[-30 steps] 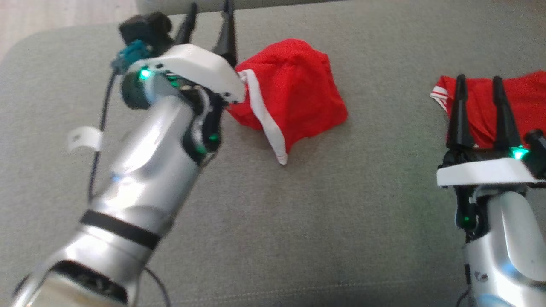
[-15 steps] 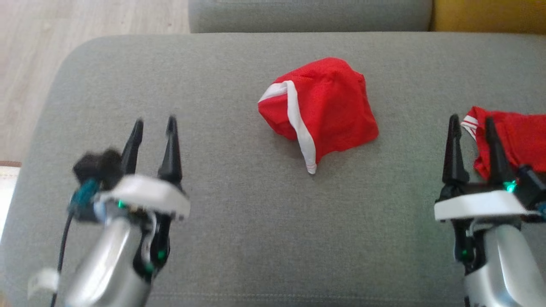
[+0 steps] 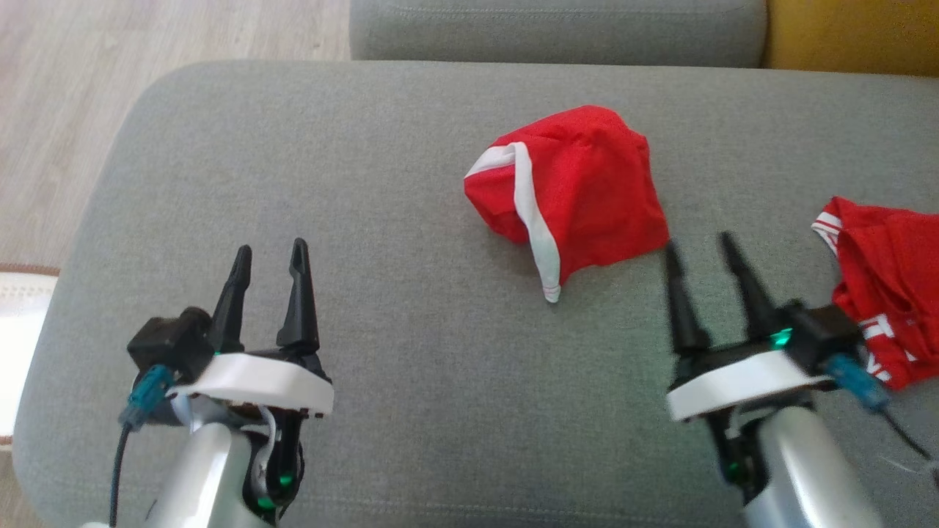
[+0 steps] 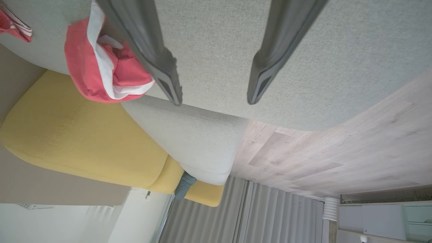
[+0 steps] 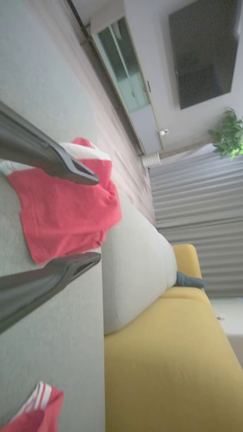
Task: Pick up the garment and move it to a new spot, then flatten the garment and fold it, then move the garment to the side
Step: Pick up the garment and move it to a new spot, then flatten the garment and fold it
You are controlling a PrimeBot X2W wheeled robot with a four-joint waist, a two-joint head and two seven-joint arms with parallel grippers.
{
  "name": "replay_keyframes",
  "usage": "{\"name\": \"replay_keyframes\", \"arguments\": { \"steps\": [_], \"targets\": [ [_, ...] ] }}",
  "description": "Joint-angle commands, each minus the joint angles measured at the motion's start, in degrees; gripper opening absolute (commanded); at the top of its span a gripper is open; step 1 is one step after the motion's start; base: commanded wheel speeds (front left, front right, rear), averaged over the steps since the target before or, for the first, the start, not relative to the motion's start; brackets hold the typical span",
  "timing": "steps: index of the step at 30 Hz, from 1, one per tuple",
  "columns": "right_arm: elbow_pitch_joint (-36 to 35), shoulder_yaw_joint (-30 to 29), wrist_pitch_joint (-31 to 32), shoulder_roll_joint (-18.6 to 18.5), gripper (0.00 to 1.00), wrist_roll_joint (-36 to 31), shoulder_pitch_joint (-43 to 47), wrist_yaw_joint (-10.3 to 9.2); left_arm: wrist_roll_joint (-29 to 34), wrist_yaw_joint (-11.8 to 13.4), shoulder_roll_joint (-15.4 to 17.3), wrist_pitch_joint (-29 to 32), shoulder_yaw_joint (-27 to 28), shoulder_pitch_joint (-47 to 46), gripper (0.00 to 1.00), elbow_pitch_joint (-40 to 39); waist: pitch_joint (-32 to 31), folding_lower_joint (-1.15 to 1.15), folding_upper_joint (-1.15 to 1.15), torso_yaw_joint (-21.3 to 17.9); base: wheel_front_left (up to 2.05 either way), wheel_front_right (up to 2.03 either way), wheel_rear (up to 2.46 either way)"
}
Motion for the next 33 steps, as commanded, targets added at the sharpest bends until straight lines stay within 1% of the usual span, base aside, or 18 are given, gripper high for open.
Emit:
{"name": "replay_keyframes", "arguments": {
  "steps": [1, 4, 8, 14, 22, 33],
  "targets": [
    [-1.3, 2.8, 0.5, -0.1, 1.0, 0.2, -0.7, -0.05, 0.7, -0.5, 0.1, -0.3, 2.7, -1.6, 1.0, -1.4, 0.4, 0.0, 0.0, 0.3, 0.0, 0.0, 0.0],
    [1.5, 8.7, 2.1, -0.1, 1.0, -0.7, -1.5, -0.05, 1.6, -2.0, -1.4, -0.3, 3.3, -1.7, 1.0, -0.3, 1.7, 0.0, 0.0, 1.4, 0.0, 0.0, 0.0],
    [6.1, 12.0, 3.4, -0.1, 1.0, -2.3, -3.4, -0.05, 2.3, -3.3, -2.3, -0.3, 3.3, -2.4, 1.0, 1.2, 3.0, 0.0, 0.0, 3.1, 0.0, 0.0, 0.0],
    [13.8, 11.5, 3.4, -0.1, 1.0, -3.8, -8.0, -0.05, 2.9, -4.2, -3.1, -0.3, 3.2, -3.6, 1.0, 2.6, 5.2, 0.0, 0.0, 5.8, 0.0, 0.0, 0.0],
    [21.3, 9.8, 1.7, -0.1, 1.0, -5.0, -13.0, -0.05, 3.0, -4.8, -3.4, -0.3, 2.9, -4.7, 1.0, 3.7, 7.0, 0.0, 0.0, 8.6, 0.0, 0.0, 0.0],
    [27.9, 11.0, 1.1, -0.1, 1.0, -5.0, -17.1, -0.05, 1.4, -3.9, -3.5, -0.3, 1.7, -5.1, 1.0, 3.7, 8.0, 0.0, 0.0, 9.4, 0.0, 0.0, 0.0]
  ]
}}
